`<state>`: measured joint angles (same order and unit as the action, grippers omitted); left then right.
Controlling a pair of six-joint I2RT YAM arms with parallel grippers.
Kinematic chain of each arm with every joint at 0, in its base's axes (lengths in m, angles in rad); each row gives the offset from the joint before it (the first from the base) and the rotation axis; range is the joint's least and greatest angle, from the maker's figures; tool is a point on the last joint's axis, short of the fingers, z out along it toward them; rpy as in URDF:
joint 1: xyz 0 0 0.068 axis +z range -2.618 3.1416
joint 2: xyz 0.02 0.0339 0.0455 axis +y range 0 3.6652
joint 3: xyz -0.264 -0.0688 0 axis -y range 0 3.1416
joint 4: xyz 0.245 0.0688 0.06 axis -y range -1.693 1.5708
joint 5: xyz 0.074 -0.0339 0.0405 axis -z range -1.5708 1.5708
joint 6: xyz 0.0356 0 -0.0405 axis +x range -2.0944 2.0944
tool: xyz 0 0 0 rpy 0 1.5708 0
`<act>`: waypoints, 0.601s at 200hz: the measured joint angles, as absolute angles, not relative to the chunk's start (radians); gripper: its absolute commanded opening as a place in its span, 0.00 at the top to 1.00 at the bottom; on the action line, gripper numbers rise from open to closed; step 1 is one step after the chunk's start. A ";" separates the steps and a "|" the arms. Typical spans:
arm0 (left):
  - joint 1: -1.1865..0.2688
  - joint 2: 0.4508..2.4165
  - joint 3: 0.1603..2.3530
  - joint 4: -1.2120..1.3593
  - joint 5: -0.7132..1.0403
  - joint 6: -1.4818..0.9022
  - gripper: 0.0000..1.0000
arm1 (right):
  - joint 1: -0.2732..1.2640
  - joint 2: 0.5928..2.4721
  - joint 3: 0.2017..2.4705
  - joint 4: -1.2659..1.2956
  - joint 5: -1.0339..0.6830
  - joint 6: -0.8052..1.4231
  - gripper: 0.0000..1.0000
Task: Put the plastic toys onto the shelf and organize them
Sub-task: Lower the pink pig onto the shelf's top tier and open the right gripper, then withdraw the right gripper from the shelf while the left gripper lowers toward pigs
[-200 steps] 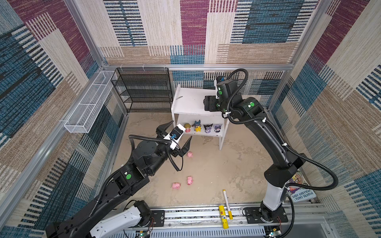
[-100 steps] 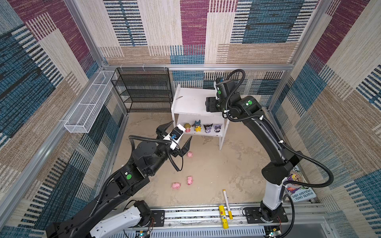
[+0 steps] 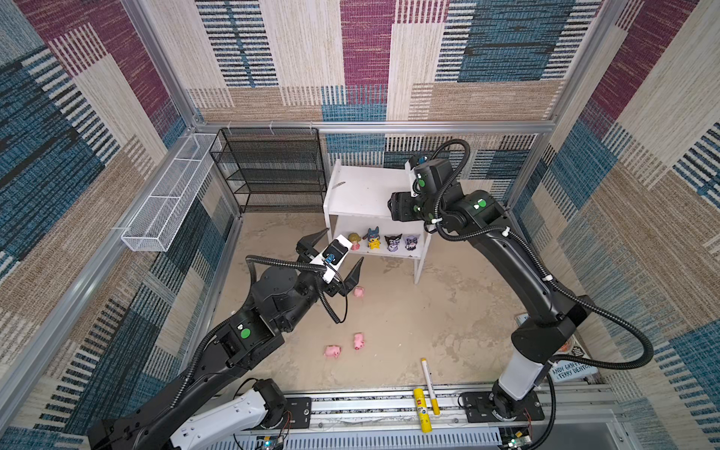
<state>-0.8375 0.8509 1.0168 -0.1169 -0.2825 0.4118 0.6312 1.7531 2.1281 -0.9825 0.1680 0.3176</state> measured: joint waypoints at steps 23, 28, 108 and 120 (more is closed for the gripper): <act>-0.838 0.851 1.017 -0.118 -0.282 0.411 0.01 | 0.636 1.724 2.111 -0.968 0.168 0.318 0.26; -0.838 0.851 1.017 -0.118 -0.282 0.411 0.01 | 0.636 1.718 2.109 -0.965 0.168 0.318 0.25; -0.838 0.814 1.015 -0.290 -0.310 0.261 0.01 | 0.698 1.476 1.871 -0.919 0.202 0.252 0.00; -0.838 0.798 1.003 -0.343 -0.310 0.208 0.01 | 0.753 1.403 1.798 -0.910 0.223 0.210 0.00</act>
